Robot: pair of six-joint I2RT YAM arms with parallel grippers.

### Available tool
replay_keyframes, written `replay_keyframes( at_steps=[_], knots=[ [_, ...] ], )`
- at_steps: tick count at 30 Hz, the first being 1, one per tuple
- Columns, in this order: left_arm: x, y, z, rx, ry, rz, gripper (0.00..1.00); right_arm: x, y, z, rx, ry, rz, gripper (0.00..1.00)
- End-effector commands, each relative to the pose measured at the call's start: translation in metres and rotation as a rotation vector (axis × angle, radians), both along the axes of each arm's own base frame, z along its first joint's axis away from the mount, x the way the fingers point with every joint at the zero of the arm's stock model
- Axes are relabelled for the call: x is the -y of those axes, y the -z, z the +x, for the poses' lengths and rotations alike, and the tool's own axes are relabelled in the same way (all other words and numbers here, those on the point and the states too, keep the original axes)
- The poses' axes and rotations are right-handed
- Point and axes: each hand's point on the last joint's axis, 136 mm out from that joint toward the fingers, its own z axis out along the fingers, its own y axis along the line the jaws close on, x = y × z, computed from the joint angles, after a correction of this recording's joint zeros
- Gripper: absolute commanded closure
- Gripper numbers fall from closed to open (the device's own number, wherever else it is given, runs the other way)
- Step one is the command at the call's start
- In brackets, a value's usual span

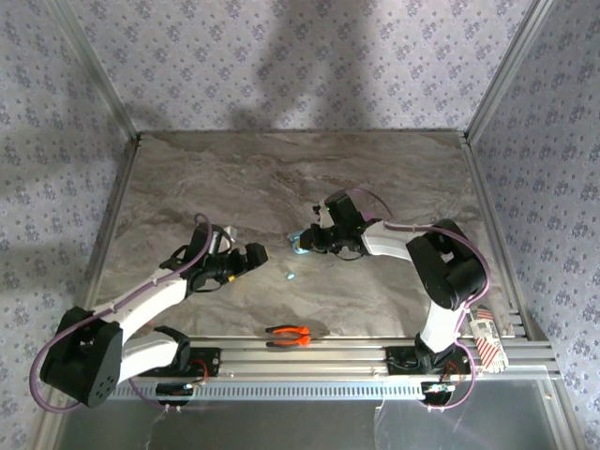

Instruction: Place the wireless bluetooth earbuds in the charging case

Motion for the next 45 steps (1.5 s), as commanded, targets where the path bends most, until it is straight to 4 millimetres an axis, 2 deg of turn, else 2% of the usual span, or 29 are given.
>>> replay_keyframes(
  at_steps=[1, 8, 24, 31, 45],
  knots=[
    [-0.001, 0.0, -0.004, 0.0, 0.017, 0.0, 0.0, -0.007, -0.006, 0.01, 0.028, 0.018, 0.009, 0.9],
    [-0.001, -0.001, -0.003, 0.001, 0.019, -0.001, 0.0, -0.013, 0.001, 0.015, 0.021, 0.019, 0.007, 0.9],
    [-0.003, -0.001, -0.004, 0.001, 0.016, 0.0, 0.0, -0.009, 0.02, 0.014, -0.005, 0.027, -0.037, 0.9],
    [-0.003, 0.0, -0.004, -0.001, 0.015, -0.001, 0.0, -0.007, 0.021, 0.011, -0.01, 0.028, -0.059, 0.81],
    [-0.003, -0.001, -0.004, 0.002, 0.015, -0.003, 0.0, -0.001, 0.018, 0.011, -0.016, 0.045, -0.124, 0.78]
  ],
)
